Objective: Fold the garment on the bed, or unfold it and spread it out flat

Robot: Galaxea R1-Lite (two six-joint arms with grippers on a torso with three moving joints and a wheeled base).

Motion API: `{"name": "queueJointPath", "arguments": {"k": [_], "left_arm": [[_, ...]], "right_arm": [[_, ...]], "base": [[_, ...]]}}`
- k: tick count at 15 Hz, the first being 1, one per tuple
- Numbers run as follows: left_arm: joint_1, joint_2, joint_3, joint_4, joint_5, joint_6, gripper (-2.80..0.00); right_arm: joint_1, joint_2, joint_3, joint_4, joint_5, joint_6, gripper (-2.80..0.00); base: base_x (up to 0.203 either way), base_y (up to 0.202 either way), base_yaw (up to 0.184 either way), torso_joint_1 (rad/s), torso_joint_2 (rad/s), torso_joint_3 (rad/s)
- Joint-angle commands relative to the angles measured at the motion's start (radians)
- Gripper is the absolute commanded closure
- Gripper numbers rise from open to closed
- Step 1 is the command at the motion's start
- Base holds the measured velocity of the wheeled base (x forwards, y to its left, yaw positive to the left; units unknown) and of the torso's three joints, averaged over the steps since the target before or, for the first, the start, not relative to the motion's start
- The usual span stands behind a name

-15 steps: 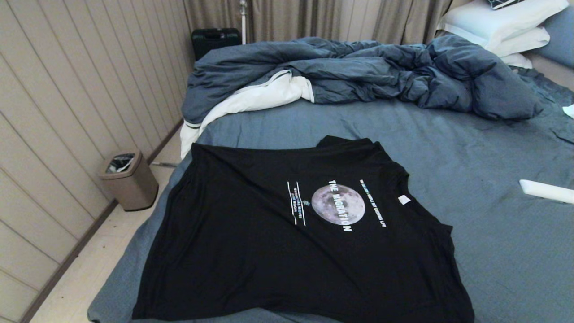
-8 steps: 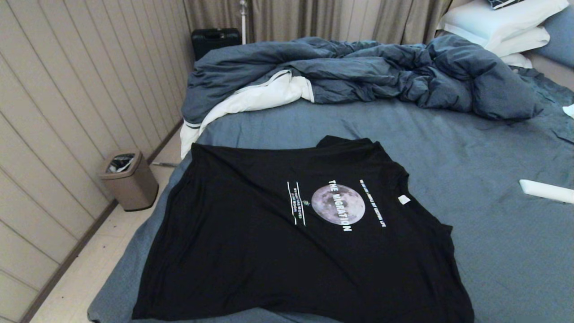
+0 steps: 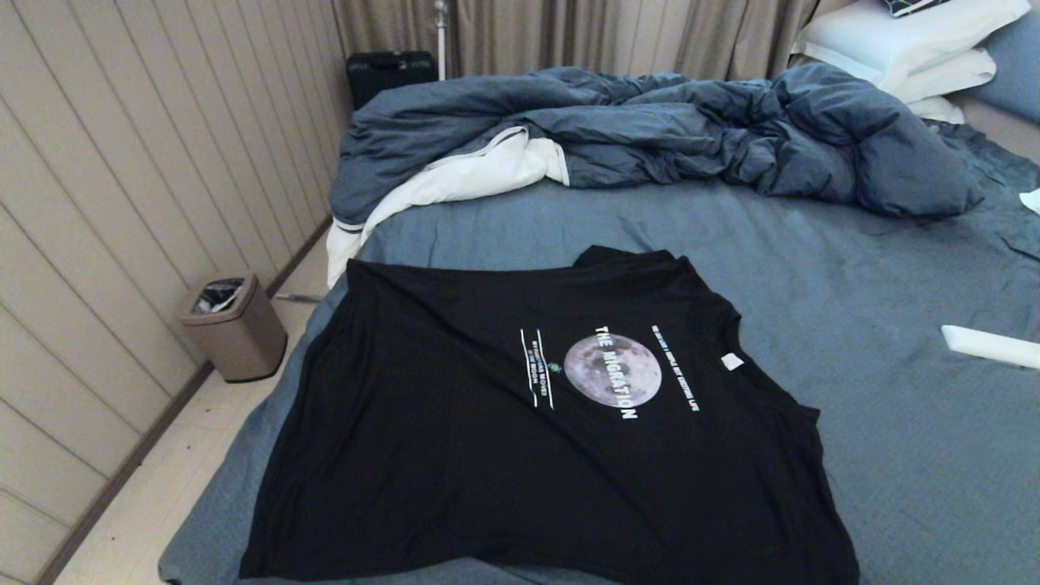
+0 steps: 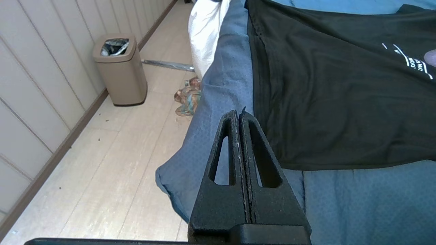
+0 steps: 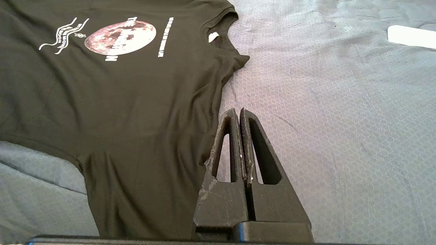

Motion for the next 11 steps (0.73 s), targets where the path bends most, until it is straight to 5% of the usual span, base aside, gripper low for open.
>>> {"name": "queueJointPath", "arguments": {"k": [1,11], "left_arm": [[-0.001,0.003,0.0,0.0,0.0,-0.001,0.0],[0.001,0.002,0.0,0.003,-0.003,0.004,0.0]], "right_arm": [[0.0,0.005,0.0,0.0,0.0,0.0,0.0],[0.0,0.005,0.0,0.0,0.005,-0.003,0.0]], "base": [[0.0,0.0,0.0,0.0,0.0,0.0],[0.0,0.0,0.0,0.0,0.0,0.0]]}}
